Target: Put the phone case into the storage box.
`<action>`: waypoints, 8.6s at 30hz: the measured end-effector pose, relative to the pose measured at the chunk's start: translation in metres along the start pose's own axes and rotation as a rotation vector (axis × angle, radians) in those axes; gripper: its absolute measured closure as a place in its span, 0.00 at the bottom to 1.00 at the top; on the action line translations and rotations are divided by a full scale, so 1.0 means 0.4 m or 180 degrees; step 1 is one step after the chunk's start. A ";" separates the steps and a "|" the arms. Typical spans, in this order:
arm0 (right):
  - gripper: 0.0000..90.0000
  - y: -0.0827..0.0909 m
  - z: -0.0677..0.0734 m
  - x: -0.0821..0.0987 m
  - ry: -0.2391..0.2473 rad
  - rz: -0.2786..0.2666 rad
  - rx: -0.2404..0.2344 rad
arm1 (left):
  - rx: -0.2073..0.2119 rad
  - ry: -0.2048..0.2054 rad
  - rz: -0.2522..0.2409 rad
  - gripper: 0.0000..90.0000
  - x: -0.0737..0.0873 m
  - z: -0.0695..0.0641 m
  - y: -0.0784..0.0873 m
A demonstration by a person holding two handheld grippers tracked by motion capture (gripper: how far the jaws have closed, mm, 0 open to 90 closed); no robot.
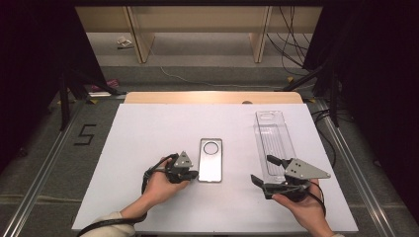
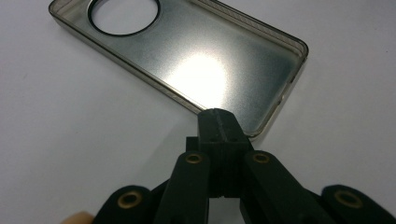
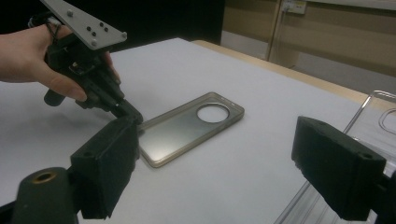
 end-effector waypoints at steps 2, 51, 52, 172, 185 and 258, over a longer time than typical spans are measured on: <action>0.18 -0.001 0.000 0.001 -0.0002 0.0003 -0.0002 | -0.0005 -0.0006 0.0001 0.99 0.000 -0.001 0.000; 0.18 0.006 -0.005 0.002 -0.0003 -0.0006 0.0007 | -0.0136 0.0550 -0.0981 0.08 0.013 0.070 0.262; 0.18 0.006 -0.004 0.002 -0.0003 -0.0004 -0.0002 | -0.0132 0.0541 -0.0977 0.08 0.016 0.071 0.264; 0.24 -0.370 0.084 -0.011 0.0573 0.1508 -0.0710 | -0.0191 0.0544 -0.0982 0.11 0.035 0.095 0.273; 0.30 -0.395 0.082 -0.010 0.0893 0.2140 -0.0719 | -0.0190 0.0545 -0.0984 0.11 0.035 0.096 0.273; 0.79 -0.469 0.137 -0.016 0.1998 0.3386 -0.0973 | -0.0180 0.0555 -0.0988 0.11 0.035 0.099 0.273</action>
Point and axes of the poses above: each handheld gripper's, and its own axes: y roughly backward along the jaws, x roughly out of its underside, z roughly to its left, the point moved 4 cm from there along -y, roughly forward along the jaws, and after that the axes turned 9 degrees about -x, right-handed, at the moved point
